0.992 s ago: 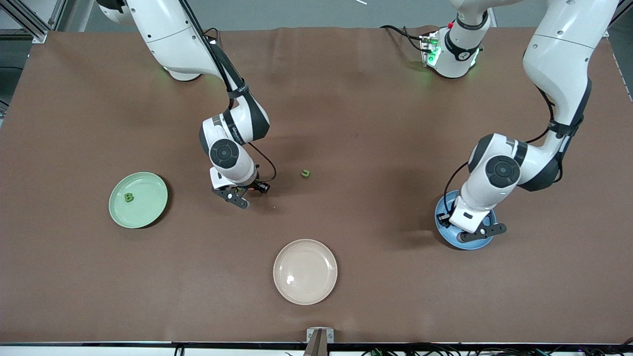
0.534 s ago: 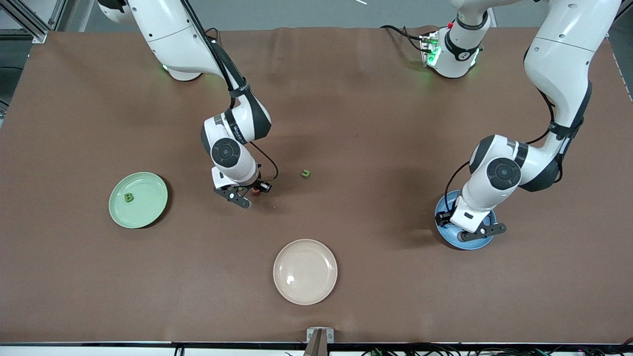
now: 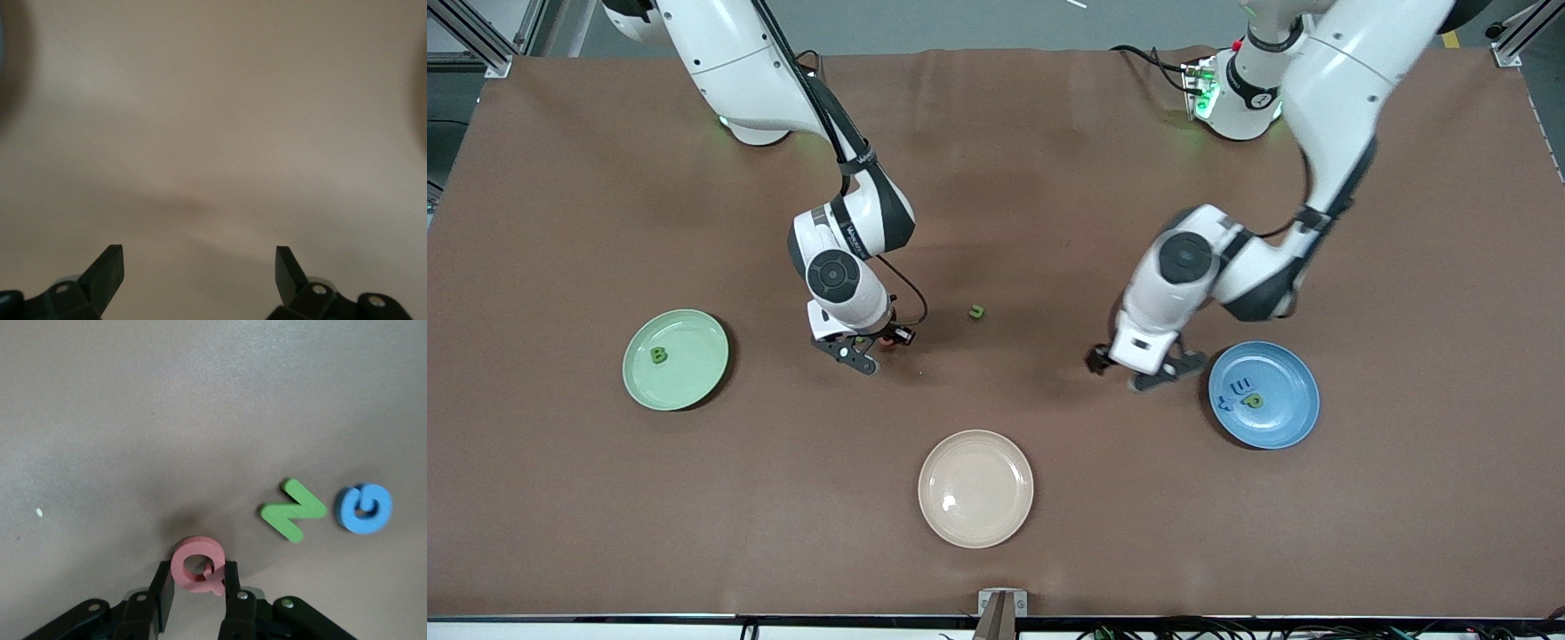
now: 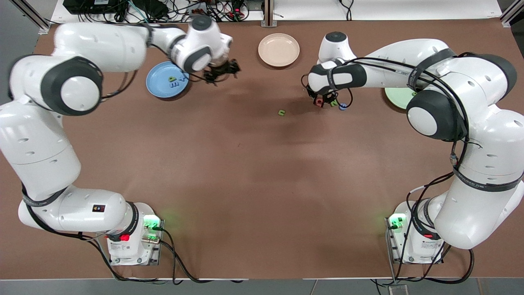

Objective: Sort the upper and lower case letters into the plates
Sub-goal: 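Grasp the pink Q with the right gripper while the left gripper reaches n, then drop the Q on the green plate while the left gripper grasps n, then drop the n on the blue plate while the right gripper grasps N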

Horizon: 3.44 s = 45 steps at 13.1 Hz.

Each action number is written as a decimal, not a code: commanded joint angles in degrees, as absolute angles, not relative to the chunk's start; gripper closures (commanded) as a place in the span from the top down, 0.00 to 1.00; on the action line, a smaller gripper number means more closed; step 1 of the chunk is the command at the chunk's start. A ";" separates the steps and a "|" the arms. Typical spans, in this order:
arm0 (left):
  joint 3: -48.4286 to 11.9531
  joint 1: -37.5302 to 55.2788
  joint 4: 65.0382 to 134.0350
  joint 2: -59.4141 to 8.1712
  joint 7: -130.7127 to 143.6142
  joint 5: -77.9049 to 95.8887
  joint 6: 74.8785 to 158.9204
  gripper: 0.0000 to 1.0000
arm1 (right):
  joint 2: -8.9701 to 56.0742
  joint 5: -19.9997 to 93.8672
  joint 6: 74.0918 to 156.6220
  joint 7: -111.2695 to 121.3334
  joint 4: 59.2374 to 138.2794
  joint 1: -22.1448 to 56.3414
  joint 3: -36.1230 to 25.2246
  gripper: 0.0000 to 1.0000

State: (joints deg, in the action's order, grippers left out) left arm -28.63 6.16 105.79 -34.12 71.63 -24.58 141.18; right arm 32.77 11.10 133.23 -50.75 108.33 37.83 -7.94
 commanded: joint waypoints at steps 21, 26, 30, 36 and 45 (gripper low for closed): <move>-21.09 33.66 86.13 -50.89 119.88 -24.52 140.01 0.64 | 26.01 9.05 132.01 21.45 116.37 6.77 -14.59 0.16; -21.09 34.37 86.22 -51.33 119.80 -24.52 140.01 0.52 | 28.74 9.23 134.91 21.45 116.89 6.77 -14.59 0.21; -21.09 34.10 86.22 -51.59 119.36 -24.96 140.01 0.09 | 29.71 9.49 135.62 21.36 117.07 6.86 -14.50 0.36; -19.51 27.62 86.75 -44.66 112.17 -25.49 134.92 0.01 | 20.32 9.06 119.47 6.56 114.09 15.09 -14.50 0.98; -20.21 3.81 100.88 -31.04 69.83 -25.22 130.17 0.01 | 24.51 9.23 130.06 -14.51 111.45 37.77 -14.24 1.00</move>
